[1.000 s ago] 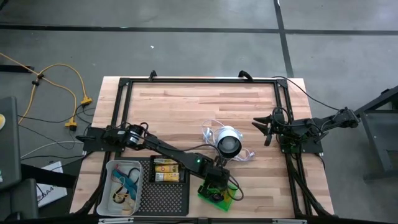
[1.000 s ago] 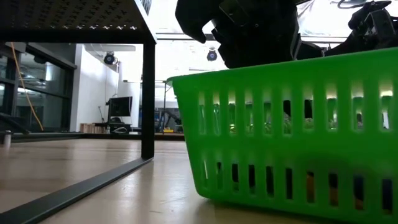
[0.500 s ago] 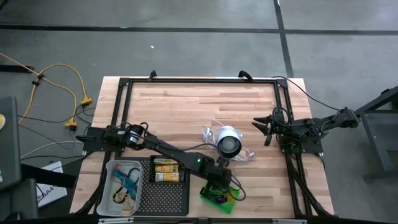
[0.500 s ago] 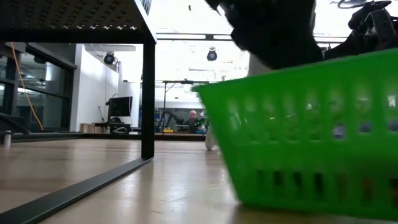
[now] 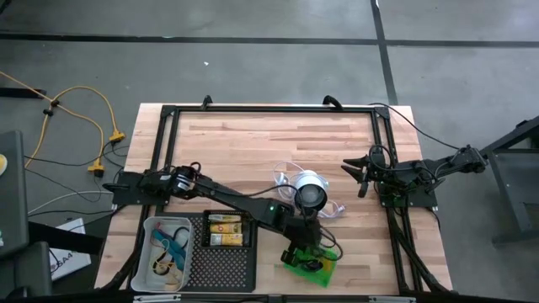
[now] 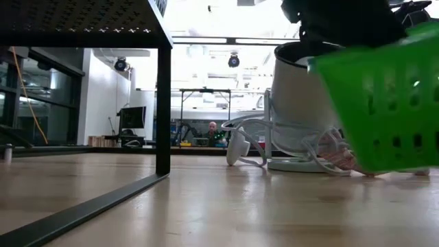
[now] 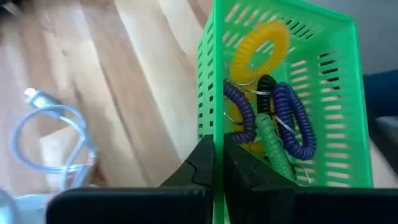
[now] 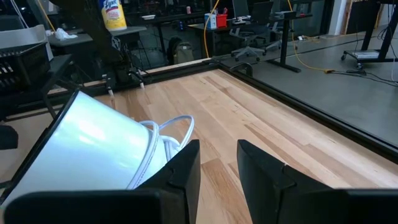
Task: Pick & Place Office Desk Supplies
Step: Put the green bin on the shelf
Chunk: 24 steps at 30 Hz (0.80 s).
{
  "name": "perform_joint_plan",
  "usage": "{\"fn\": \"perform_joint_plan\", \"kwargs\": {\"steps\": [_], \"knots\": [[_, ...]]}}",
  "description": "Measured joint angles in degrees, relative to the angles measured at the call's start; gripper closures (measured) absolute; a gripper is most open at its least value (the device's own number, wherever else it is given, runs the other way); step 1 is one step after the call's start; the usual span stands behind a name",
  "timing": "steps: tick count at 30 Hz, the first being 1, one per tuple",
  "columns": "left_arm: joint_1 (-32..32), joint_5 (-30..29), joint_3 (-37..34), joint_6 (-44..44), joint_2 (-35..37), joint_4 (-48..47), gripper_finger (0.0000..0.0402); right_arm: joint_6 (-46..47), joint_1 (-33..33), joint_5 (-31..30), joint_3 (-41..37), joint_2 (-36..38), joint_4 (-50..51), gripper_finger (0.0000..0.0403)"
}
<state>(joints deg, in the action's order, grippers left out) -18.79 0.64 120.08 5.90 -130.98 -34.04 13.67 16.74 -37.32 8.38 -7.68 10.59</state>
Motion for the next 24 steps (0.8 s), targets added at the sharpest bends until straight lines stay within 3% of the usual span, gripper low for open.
{"fn": "perform_joint_plan", "kwargs": {"steps": [5, 13, 21, 24], "knots": [[0.6, 5.3, 0.3, -3.2, 0.0, 0.4, 0.0399, 0.0, 0.0, 0.0, 0.0, 0.0, 0.0, 0.0309], [0.2, 5.9, 3.1, -3.6, 1.1, 0.0, 0.0399, 0.0, 0.0, 0.0, 0.0, 0.0, 0.0, 0.0309], [0.2, 5.9, 15.0, -6.2, 1.3, -14.2, 0.0398, 0.0, 0.0, 0.0, 0.0, 0.0, 0.0, 0.0309], [-0.1, 6.1, 14.4, -7.7, 3.2, -16.0, 0.0398, 0.0, 0.0, 0.0, 0.0, 0.0, 0.0, 0.0309]]}}
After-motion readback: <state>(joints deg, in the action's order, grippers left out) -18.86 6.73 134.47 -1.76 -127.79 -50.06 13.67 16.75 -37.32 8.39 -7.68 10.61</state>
